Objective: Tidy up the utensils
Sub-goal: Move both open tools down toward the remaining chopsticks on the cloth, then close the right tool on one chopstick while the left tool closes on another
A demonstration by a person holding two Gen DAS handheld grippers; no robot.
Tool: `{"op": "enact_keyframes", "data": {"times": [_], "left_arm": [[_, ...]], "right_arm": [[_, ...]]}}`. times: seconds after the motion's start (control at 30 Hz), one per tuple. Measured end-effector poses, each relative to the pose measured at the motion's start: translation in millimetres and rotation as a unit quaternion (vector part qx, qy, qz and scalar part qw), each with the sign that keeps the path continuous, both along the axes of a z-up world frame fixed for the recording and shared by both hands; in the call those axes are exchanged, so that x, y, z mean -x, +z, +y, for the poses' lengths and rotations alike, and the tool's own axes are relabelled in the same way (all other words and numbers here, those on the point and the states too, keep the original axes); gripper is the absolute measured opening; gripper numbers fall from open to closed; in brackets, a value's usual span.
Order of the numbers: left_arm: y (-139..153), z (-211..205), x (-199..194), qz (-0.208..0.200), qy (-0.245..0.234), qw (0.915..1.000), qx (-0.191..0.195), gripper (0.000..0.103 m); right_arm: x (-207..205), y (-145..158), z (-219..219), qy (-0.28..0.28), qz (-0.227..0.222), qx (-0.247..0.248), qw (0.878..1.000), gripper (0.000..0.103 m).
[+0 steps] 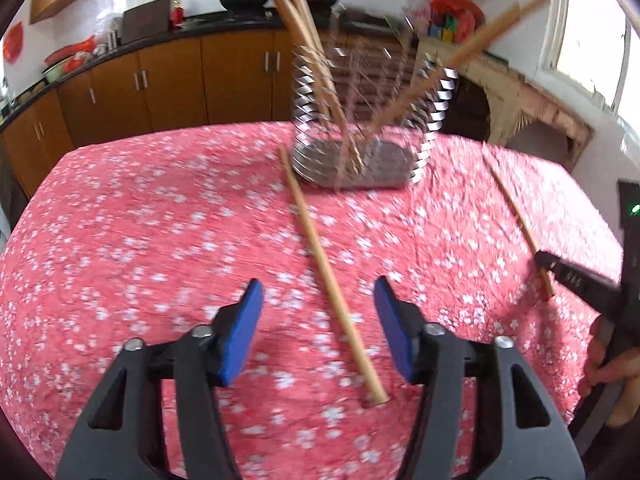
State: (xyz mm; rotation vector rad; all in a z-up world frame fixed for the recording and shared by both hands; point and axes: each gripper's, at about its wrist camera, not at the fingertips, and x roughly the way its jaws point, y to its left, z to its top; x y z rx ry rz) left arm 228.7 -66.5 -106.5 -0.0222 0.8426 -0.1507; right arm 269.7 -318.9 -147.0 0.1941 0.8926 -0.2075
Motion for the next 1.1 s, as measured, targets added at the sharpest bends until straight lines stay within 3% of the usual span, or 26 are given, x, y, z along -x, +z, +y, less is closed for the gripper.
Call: {"op": "enact_keyframes", "data": {"times": [0.1, 0.17, 0.27, 0.53, 0.73, 0.8, 0.87, 0.9, 1.1], "left_arm": [[-11.0, -12.7, -8.5, 0.019, 0.006, 0.9997, -0.017, 0.038], [-20.0, -14.0, -14.6, 0.034, 0.014, 0.9989, -0.029, 0.014], [-21.1, -7.7, -20.1, 0.026, 0.024, 0.9982, -0.049, 0.007], [-23.6, 64.4, -56.3, 0.023, 0.079, 0.9947, -0.060, 0.007], [-19.8, 90.1, -47.1, 0.014, 0.049, 0.9987, 0.008, 0.008], [-17.8, 91.5, -36.1, 0.007, 0.037, 0.9993, 0.002, 0.012], [-17.3, 93.0, -24.2, 0.004, 0.029, 0.9996, -0.006, 0.032], [-18.0, 93.5, -20.2, 0.005, 0.027, 0.9996, -0.009, 0.036], [-22.2, 84.9, -9.6, 0.017, 0.018, 0.9995, -0.021, 0.037]], "right_arm": [[1.3, -0.8, 1.7, 0.010, -0.004, 0.006, 1.000, 0.008], [8.2, -2.2, 4.6, 0.018, -0.006, 0.007, 1.000, 0.008], [6.8, -3.0, 11.8, 0.035, -0.009, 0.003, 0.999, 0.008], [-7.2, -3.3, 9.1, 0.030, -0.012, 0.002, 0.999, 0.008], [-2.9, -3.9, 5.3, 0.027, -0.009, 0.004, 1.000, 0.010], [1.8, -3.5, 3.2, 0.030, -0.008, 0.000, 1.000, 0.011], [8.9, -3.8, 1.7, 0.034, -0.008, -0.002, 0.999, 0.014], [10.4, -4.1, 1.9, 0.035, -0.007, -0.002, 0.999, 0.015], [14.9, -5.3, 4.5, 0.037, -0.009, 0.014, 0.999, 0.016]]}}
